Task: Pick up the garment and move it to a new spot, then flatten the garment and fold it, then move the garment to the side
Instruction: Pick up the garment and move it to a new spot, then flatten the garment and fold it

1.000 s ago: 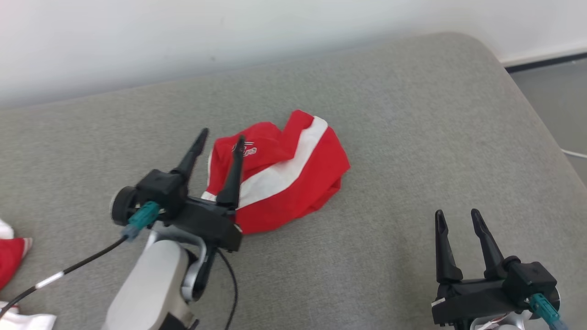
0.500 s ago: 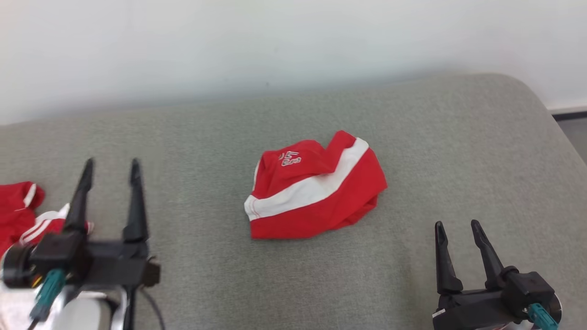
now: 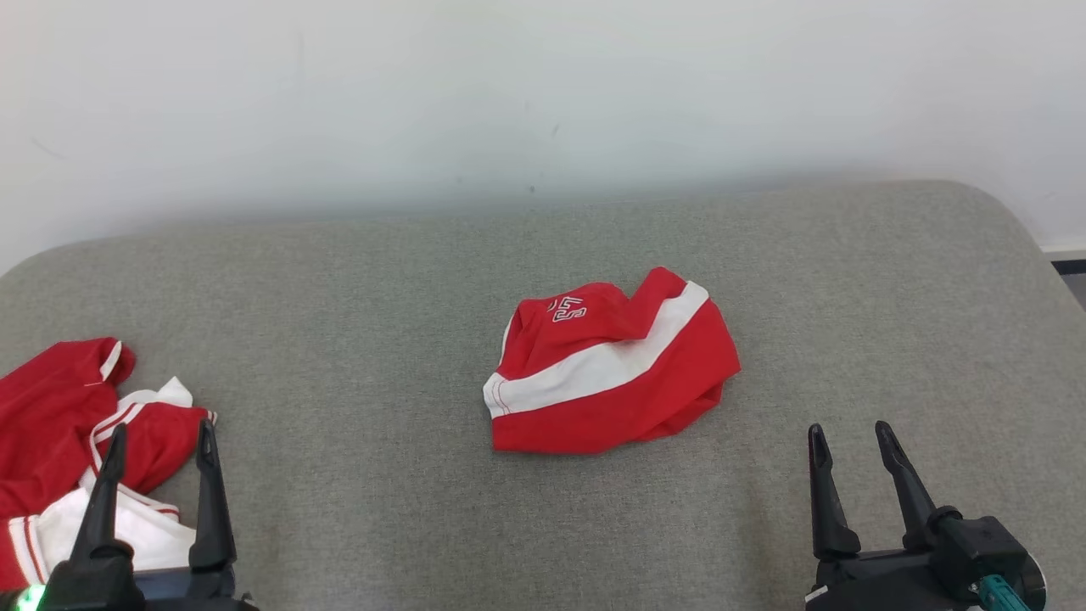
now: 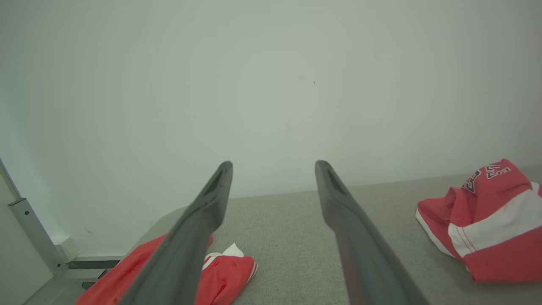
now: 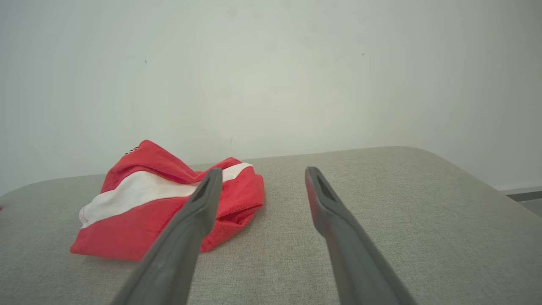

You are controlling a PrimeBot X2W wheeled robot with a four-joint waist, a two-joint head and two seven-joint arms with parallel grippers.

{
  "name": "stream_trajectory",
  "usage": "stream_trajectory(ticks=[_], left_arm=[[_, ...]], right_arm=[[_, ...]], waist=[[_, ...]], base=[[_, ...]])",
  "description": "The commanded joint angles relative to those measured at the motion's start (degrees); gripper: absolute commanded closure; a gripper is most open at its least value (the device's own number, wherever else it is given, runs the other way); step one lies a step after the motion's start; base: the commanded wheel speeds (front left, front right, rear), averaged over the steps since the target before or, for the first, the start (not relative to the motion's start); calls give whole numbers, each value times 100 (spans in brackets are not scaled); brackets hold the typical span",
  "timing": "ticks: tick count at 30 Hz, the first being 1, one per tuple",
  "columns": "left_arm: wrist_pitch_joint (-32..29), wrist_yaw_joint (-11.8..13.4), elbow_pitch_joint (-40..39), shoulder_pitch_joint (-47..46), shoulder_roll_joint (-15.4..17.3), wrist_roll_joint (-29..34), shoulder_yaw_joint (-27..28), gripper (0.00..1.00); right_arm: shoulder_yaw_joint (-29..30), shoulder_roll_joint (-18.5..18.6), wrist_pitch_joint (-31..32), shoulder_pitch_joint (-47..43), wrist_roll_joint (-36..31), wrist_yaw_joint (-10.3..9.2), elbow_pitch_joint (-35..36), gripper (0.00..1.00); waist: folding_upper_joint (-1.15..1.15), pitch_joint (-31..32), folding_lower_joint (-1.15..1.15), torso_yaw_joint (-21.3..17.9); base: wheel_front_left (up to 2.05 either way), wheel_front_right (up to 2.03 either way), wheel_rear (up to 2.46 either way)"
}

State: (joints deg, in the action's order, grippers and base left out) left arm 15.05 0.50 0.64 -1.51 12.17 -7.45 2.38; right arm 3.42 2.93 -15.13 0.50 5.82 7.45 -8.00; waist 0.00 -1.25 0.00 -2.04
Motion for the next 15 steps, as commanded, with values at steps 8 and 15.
stream_trajectory(ticks=[8,15], left_arm=[[19,-454,191,483,-361,101,41,0],[19,-695,819,625,-471,84,-72,0]], right_arm=[[8,-9,-3,-84,-113,7,26,0],[-48,-9,-3,-150,-150,7,-74,0]], waist=[[0,105,0,107],[0,181,0,124]], base=[[0,0,0],[0,0,0]])
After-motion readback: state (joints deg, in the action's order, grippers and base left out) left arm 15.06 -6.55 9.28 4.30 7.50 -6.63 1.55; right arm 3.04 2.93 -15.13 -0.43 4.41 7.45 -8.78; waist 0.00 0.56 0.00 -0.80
